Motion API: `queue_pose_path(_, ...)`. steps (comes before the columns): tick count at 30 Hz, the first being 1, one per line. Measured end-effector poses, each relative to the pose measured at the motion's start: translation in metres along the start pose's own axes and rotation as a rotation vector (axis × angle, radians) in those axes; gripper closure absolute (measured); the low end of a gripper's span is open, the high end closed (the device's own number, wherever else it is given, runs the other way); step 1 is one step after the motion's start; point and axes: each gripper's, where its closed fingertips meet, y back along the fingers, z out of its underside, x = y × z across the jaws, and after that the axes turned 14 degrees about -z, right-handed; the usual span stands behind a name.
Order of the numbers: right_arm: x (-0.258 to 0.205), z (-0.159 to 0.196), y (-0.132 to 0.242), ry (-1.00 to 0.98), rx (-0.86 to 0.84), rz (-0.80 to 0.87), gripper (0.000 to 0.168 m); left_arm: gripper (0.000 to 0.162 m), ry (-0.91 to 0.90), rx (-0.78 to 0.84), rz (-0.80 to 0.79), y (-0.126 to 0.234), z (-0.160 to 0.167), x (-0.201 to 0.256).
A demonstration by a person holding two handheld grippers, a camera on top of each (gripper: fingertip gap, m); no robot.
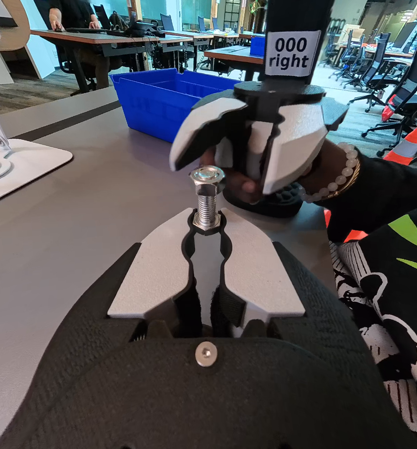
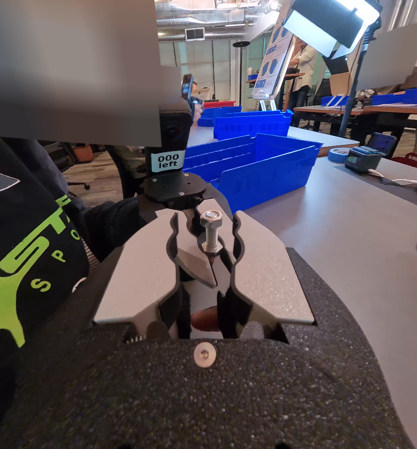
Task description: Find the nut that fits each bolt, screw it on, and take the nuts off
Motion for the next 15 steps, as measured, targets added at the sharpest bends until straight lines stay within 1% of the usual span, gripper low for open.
queue_pose_path(2, 0.001, 0.003, -0.010, 0.002, -0.024, -0.022, 0.122, 0.145, -0.004, -0.002, 0.003, 0.000, 0.000, 0.001)
queue_pose_path(7, 0.000, 0.009, -0.025, 0.005, -0.074, -0.069, 0.122, 0.146, -0.017, -0.014, 0.007, -0.001, 0.002, 0.002)
queue_pose_path(15, -0.003, 0.007, -0.010, 0.005, -0.052, -0.024, 0.127, 0.145, -0.005, -0.005, -0.002, 0.000, 0.001, 0.000)
